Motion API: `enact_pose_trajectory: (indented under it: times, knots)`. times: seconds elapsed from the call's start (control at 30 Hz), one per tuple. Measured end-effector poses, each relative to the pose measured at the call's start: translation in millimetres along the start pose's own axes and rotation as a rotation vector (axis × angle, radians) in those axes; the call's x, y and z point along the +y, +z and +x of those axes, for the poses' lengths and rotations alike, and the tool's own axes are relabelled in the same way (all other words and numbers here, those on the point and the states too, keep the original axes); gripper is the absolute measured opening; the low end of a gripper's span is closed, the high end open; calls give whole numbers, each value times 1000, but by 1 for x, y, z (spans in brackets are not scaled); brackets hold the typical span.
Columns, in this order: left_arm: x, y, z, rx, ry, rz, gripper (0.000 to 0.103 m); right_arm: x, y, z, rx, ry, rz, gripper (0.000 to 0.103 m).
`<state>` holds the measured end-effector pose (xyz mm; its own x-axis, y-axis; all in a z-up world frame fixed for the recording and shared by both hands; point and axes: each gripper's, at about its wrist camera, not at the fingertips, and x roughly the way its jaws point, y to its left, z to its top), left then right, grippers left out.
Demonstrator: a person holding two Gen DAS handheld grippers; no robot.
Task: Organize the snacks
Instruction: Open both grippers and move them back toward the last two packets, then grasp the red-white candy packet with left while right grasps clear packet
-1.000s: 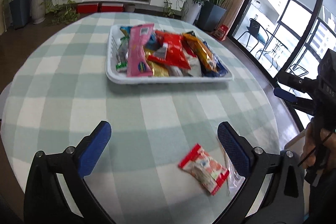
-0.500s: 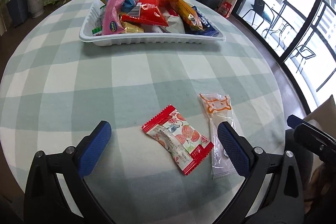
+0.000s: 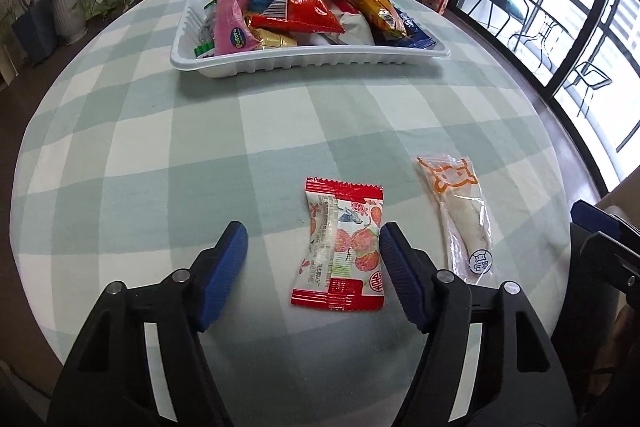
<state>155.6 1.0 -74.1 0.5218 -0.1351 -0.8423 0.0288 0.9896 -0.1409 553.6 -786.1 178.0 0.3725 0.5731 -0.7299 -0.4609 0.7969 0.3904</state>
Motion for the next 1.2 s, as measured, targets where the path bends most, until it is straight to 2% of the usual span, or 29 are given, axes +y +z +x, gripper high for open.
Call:
enact_pose_trajectory:
  times: [0.17,0.23,0.3,0.33,0.37,0.53,0.73,0.93,1.07,1.2]
  knots:
    - [-14,2,8,22,29,86,66,8,-3,5,18,-10,-27,84]
    - [-17,1,9,19,45,114,63,11,-3,7,25,-16,-36,84]
    - [-19,1,8,22,51,139,51,13,-3,8,27,-22,-43,84]
    - [-21,0,7,22,48,158,37,14,-3,9,30,-28,-50,84]
    - [-22,0,6,24,48,176,33,17,-2,12,38,-33,-57,84]
    - [-19,-4,2,10,17,182,31,26,-2,22,65,-39,-82,84]
    - [3,-11,-17,-36,-79,78,31,31,2,38,99,-44,-100,77]
    - [17,-17,-29,-56,-103,31,31,42,8,65,153,-63,-124,71]
    - [20,-23,-26,-49,-111,21,31,51,5,84,193,-111,-176,63]
    - [20,-24,-25,-51,-123,17,31,63,-1,89,167,-189,-293,57]
